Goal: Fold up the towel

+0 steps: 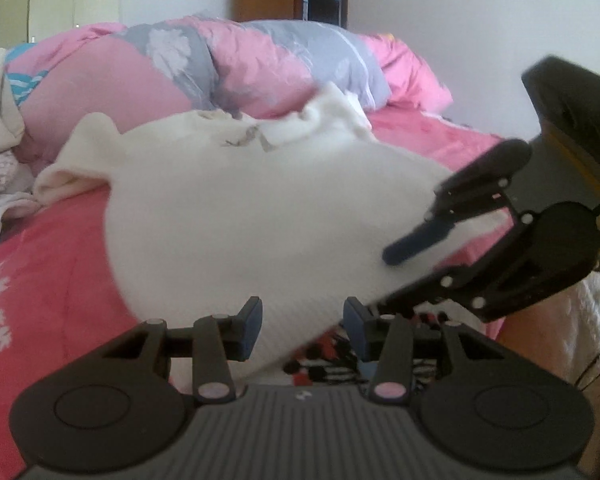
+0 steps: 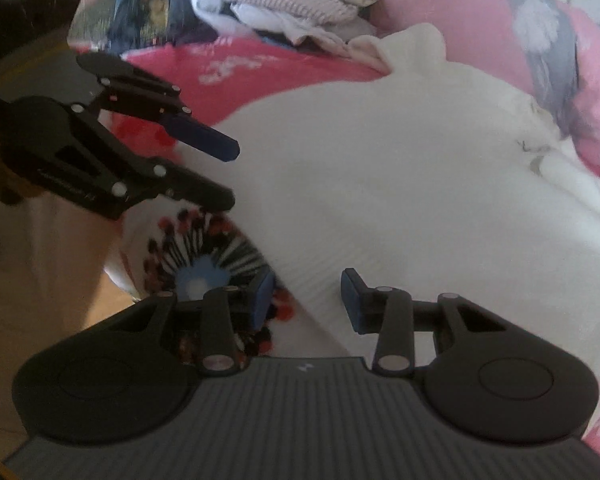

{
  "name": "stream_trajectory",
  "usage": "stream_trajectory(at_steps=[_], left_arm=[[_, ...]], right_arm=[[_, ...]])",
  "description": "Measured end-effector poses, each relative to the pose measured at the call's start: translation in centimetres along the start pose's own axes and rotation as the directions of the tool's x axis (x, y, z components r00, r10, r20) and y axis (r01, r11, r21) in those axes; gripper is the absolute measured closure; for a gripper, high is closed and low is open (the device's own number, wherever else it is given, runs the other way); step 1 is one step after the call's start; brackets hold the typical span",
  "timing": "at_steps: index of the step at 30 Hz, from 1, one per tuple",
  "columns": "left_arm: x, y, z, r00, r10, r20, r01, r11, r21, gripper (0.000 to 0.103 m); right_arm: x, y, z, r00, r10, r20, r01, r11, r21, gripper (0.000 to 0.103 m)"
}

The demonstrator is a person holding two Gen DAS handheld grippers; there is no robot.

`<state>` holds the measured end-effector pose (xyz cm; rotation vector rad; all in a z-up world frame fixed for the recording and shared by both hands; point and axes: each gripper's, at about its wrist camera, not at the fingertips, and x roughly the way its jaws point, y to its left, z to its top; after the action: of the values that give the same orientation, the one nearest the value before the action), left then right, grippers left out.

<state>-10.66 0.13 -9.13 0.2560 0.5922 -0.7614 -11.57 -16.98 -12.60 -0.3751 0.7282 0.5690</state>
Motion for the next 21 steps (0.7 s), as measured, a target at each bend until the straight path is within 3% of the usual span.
stream_trajectory(at_steps=[5,7,12,21], left_arm=[[0.6,-1.3,-0.2,1.000,0.002,-0.014,-0.001,0.997,0.079,0.057],[0.8,-1.6,-0.3,1.000,0.007,-0.011,-0.006,0.995,0.095,0.057],[1.0,-2.0,-0.1,1.000,0.028,0.012,-0.029,0.993,0.112,0.057],[2.1,-1.9,1.2,0.998,0.056,0.029,-0.059,0.990,0.130,0.057]], right_arm=[[0.6,1.0,-0.2,0.999,-0.048,-0.003,0.048,0.998,-0.036,0.078],[0.3,0.9,-0.3,0.998,-0.056,0.008,0.056,0.998,-0.029,0.091],[-0.7,0.0,-0.3,0.998,-0.047,0.040,0.047,0.999,0.009,0.097],[-1.9,-2.8,0.2,0.995,0.009,0.095,-0.024,0.986,0.164,0.099]])
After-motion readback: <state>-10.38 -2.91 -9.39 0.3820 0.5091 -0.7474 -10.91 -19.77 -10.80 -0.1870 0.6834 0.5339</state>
